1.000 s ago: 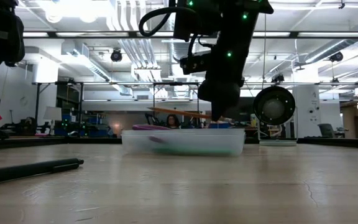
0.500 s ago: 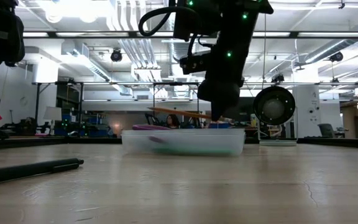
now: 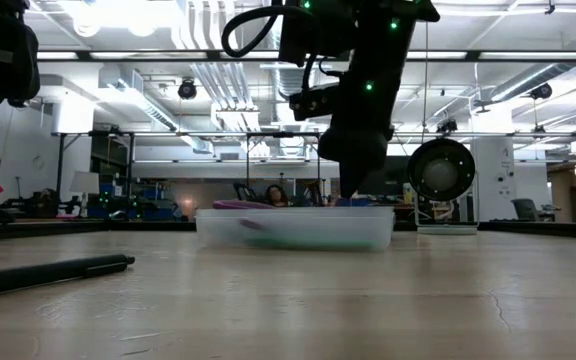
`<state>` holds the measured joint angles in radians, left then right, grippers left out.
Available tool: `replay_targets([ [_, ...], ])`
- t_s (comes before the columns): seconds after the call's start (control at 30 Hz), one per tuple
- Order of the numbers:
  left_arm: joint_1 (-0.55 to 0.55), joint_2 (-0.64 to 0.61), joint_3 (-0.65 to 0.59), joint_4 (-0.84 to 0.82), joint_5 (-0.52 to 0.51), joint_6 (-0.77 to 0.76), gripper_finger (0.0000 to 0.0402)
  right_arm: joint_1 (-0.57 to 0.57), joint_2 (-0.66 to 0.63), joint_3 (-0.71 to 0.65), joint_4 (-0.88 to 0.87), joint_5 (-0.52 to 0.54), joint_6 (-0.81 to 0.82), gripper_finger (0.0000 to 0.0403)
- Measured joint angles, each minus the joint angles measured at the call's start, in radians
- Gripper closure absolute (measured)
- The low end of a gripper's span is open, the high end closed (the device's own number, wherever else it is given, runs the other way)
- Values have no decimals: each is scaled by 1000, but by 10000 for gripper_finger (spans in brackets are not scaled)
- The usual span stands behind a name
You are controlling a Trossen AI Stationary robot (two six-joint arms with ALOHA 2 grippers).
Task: Pick & place school supplies into a supply box
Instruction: Put the black pen into the supply box
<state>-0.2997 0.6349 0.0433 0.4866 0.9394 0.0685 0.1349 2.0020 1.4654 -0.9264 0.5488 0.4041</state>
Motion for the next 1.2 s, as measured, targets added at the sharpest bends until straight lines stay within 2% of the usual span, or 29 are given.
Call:
replay_targets([
  [0.2,0,0,0,0,0,0,297,-2,0,0,1,0,-19,309],
  [0.5,0,0,0,0,0,0,297,-29,-10,0,40,0,-27,307],
  [0.7,0,0,0,0,0,0,297,-73,-31,13,55,4,-204,315],
  [0.8,0,0,0,0,0,0,297,-73,-40,13,45,0,-128,320],
  [0.93,0,0,0,0,0,0,297,-46,-39,-16,61,3,-124,326],
  [1.07,0,0,0,0,0,0,297,1,-83,-107,178,7,-163,331],
  [1.2,0,0,0,0,0,0,297,43,-224,-295,453,-24,-271,328],
])
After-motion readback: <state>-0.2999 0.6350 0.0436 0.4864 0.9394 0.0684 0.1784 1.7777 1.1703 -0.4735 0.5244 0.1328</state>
